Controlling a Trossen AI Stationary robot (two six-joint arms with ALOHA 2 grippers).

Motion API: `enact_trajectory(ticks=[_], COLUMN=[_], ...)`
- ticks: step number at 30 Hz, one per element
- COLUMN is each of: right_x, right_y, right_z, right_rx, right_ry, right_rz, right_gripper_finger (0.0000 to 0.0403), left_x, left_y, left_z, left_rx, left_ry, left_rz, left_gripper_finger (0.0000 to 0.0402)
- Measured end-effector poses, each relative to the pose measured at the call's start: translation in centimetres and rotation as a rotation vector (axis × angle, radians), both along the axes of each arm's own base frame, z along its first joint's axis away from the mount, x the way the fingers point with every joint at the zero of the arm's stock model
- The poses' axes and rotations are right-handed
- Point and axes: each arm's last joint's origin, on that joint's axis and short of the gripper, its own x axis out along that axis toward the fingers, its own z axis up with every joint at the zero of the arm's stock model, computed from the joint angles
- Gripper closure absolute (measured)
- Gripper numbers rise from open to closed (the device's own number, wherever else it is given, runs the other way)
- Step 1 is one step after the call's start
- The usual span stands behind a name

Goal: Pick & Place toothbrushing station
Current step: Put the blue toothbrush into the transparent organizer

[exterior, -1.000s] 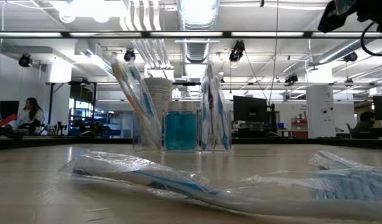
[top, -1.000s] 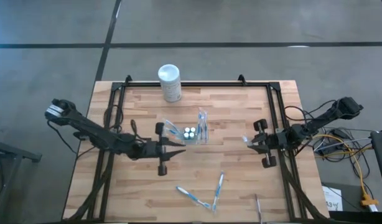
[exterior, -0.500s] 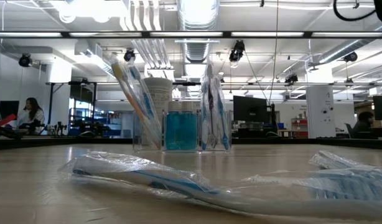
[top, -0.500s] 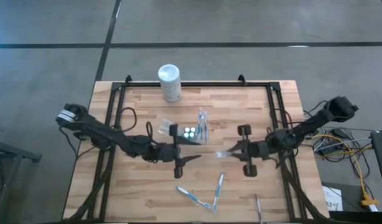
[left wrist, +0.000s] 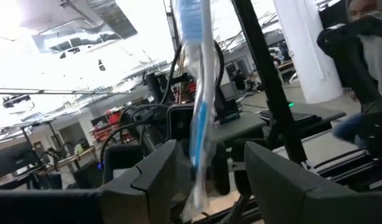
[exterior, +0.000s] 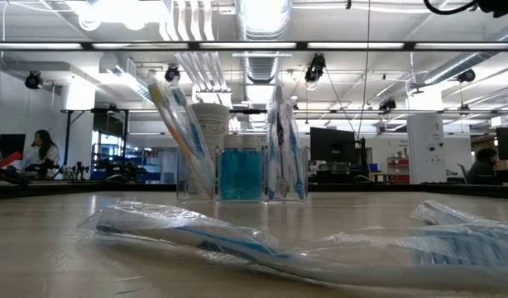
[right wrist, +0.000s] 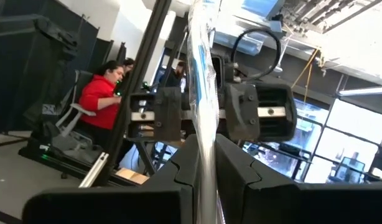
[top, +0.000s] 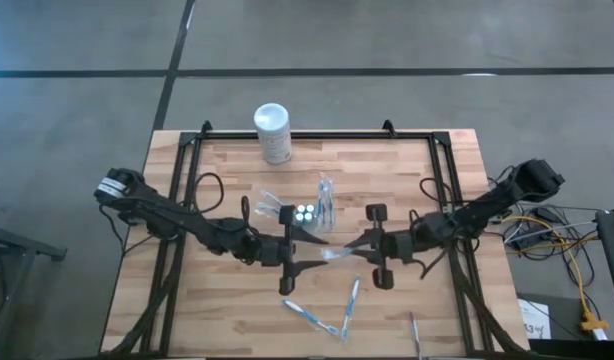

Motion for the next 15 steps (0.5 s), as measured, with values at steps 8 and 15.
enact_trajectory(ticks=[8, 15], right_x=[2.1, 2.5], right_y=[0.1, 0.0], right_z=[-0.6, -0.3], right_rx=[0.004, 0.012], right_ry=[0.038, 0.03], right_rz=[-0.022, -0.031], right_gripper_finger=[0.0374, 0.0374], left_x=[0.2, 0.2], left_y=[0.5, 0.5], left_z=[0.0, 0.0], left_rx=[-0.031, -0.024], left_ry=[0.003, 0.002], left_rz=[0.015, -0.012], left_gripper_finger=[0.0211, 0.0211])
